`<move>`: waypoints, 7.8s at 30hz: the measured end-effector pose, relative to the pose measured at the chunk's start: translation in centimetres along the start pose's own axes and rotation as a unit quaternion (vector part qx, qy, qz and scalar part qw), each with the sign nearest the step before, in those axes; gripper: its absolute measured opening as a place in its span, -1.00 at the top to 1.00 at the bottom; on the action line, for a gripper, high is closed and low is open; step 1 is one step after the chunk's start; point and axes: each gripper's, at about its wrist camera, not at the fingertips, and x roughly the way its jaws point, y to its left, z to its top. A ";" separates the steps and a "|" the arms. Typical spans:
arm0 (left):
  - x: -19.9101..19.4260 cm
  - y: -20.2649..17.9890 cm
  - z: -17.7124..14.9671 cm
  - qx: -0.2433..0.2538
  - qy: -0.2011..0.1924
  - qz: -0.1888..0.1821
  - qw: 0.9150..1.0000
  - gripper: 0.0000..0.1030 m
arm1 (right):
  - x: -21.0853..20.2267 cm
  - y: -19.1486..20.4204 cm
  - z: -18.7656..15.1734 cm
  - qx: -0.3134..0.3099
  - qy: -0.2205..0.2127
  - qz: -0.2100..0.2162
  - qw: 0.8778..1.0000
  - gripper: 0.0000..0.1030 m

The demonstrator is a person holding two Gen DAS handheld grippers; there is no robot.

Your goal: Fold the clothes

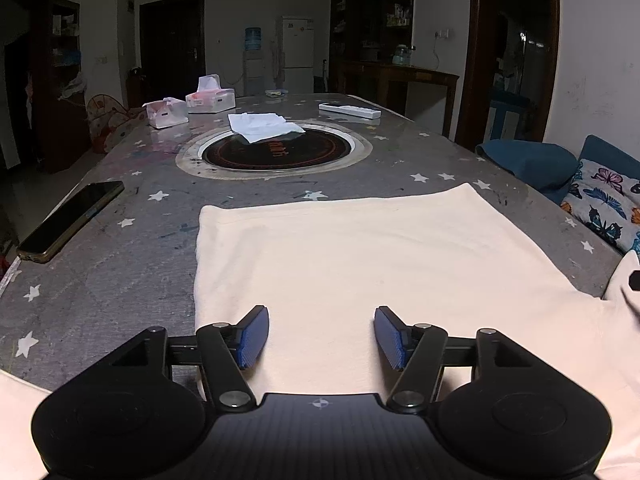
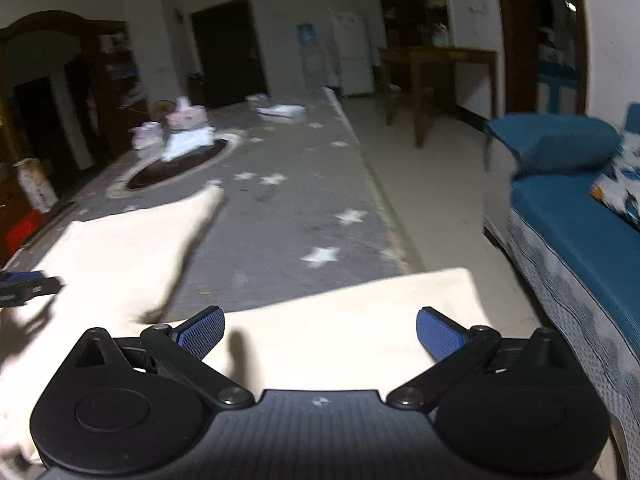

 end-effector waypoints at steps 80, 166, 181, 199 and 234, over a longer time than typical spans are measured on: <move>-5.6 -8.7 -1.9 0.094 0.015 -0.071 0.993 -0.85 | -2.9 7.5 -3.6 -0.152 0.041 0.078 0.984 -1.00; -12.7 4.8 -4.6 -0.043 -0.046 0.065 0.996 -0.90 | -0.2 24.5 2.5 -0.128 0.100 0.381 0.910 0.62; -10.6 1.3 -3.4 0.001 -0.037 -0.013 0.999 -0.27 | -3.3 13.8 0.8 -0.160 0.086 0.227 0.957 0.49; -8.2 0.7 -3.5 0.056 -0.019 0.039 0.997 0.71 | -0.4 14.3 -0.5 -0.212 0.039 0.163 0.963 0.49; -11.9 0.1 -5.5 0.058 -0.011 0.005 0.998 0.78 | -1.0 16.8 -2.1 -0.270 0.029 0.187 0.944 0.10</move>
